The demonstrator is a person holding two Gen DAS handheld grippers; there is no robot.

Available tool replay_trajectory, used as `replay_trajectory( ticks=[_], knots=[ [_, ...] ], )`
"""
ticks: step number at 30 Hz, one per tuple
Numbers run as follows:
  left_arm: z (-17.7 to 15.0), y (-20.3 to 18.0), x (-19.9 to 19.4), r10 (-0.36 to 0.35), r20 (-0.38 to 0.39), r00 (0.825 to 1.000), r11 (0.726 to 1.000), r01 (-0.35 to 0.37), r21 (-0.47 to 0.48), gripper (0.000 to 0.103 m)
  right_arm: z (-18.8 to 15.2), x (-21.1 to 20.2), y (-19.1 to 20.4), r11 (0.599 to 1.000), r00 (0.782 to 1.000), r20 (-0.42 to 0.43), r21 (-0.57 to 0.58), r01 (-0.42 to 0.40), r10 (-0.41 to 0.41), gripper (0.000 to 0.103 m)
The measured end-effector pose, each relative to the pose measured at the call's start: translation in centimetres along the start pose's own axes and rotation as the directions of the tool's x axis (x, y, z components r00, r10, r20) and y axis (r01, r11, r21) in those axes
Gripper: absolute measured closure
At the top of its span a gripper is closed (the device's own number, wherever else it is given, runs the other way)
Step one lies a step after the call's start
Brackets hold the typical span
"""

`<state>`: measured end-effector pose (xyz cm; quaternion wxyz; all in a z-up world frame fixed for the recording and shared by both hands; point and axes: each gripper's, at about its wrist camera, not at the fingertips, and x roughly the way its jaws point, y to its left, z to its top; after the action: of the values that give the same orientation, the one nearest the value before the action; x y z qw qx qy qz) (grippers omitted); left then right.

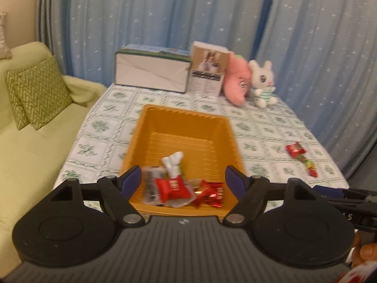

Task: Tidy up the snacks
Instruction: 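Open both tools to drop the red candies into the orange tray, then move both open tools toward the remaining candies on the table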

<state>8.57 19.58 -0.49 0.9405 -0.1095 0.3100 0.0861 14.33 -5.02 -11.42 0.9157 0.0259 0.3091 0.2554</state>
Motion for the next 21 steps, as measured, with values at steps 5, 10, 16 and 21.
replay_trajectory(
  ticks=[5, 10, 16, 21],
  knots=[
    [-0.4, -3.4, -1.4, -0.047, 0.008, 0.999, 0.999, 0.047, 0.021, 0.022, -0.7, -2.7, -1.8, 0.998, 0.999, 0.012, 0.028, 0.048, -0.048, 0.042],
    [-1.2, -7.1, -2.2, -0.083, -0.002, 0.997, 0.995, 0.083, 0.051, 0.016, -1.9, -5.0, -4.5, 0.988, 0.995, 0.006, 0.114, 0.102, -0.104, 0.042],
    [-2.6, -10.8, -2.9, -0.109, -0.026, 0.994, 0.991, 0.11, 0.079, 0.013, -2.2, -8.1, -7.2, 0.977, 0.991, 0.019, 0.167, 0.13, -0.135, 0.042],
    [-3.0, -13.4, -3.4, -0.123, -0.022, 0.992, 0.987, 0.124, 0.098, 0.013, -2.2, -10.6, -9.0, 0.972, 0.986, 0.034, 0.176, 0.158, -0.166, 0.042]
  ],
)
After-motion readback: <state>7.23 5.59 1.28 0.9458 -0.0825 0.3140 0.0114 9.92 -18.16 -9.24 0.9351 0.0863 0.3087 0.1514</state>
